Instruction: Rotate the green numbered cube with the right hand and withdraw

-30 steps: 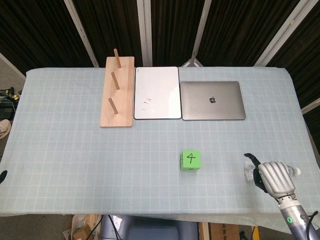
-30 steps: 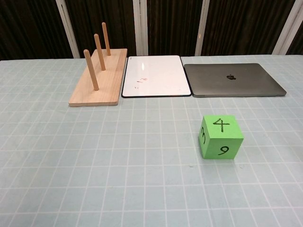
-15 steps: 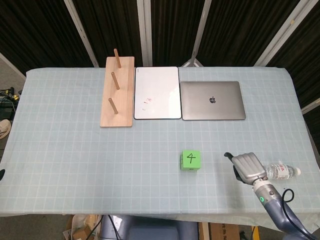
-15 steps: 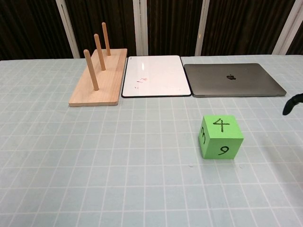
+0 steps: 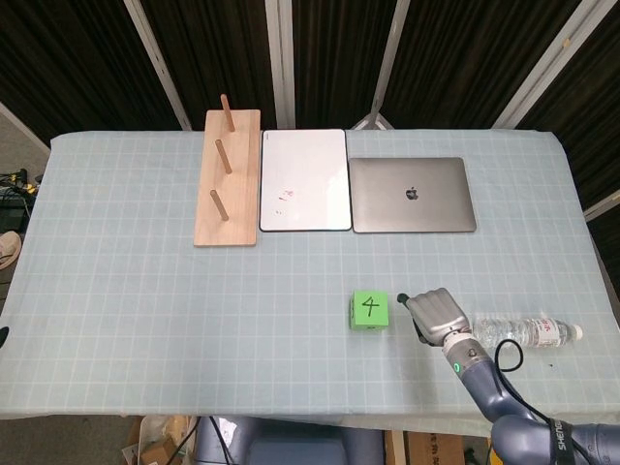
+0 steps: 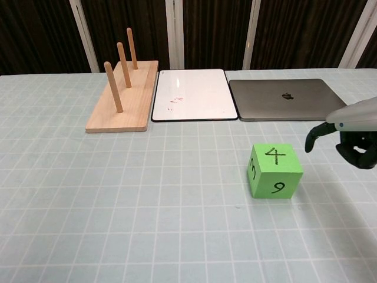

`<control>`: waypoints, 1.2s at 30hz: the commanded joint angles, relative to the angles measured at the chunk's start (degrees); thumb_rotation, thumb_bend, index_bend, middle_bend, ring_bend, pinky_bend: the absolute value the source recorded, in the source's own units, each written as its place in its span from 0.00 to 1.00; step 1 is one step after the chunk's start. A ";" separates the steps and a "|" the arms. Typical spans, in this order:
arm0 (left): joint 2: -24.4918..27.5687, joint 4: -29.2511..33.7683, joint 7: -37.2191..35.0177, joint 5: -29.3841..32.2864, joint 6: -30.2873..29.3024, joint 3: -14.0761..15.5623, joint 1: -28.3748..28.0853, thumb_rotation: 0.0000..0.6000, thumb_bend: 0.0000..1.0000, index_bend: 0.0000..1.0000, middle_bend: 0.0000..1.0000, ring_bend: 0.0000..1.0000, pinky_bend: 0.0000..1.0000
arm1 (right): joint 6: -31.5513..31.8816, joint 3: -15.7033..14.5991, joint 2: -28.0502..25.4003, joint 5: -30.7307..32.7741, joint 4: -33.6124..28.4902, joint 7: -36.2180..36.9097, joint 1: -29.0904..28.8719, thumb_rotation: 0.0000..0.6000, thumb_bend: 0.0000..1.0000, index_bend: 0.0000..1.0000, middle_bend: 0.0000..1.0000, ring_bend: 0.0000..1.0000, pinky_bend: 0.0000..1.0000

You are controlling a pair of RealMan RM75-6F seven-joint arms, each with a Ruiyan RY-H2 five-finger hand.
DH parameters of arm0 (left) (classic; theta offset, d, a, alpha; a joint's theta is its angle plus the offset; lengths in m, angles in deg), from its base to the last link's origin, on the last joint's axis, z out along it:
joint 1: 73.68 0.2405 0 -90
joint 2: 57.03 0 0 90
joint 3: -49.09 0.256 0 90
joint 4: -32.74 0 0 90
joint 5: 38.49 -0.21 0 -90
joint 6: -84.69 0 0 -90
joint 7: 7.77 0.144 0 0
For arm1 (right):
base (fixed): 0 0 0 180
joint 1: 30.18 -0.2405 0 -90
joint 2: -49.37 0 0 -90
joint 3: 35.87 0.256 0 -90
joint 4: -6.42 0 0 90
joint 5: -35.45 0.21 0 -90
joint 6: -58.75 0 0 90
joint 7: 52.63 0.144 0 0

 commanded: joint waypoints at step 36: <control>-0.19 0.05 0.64 0.70 0.65 -0.26 -0.41 1.00 0.31 0.11 0.00 0.00 0.00 | -3.40 0.94 8.41 23.18 9.24 1.47 -19.93 1.00 0.84 0.22 0.84 0.87 0.76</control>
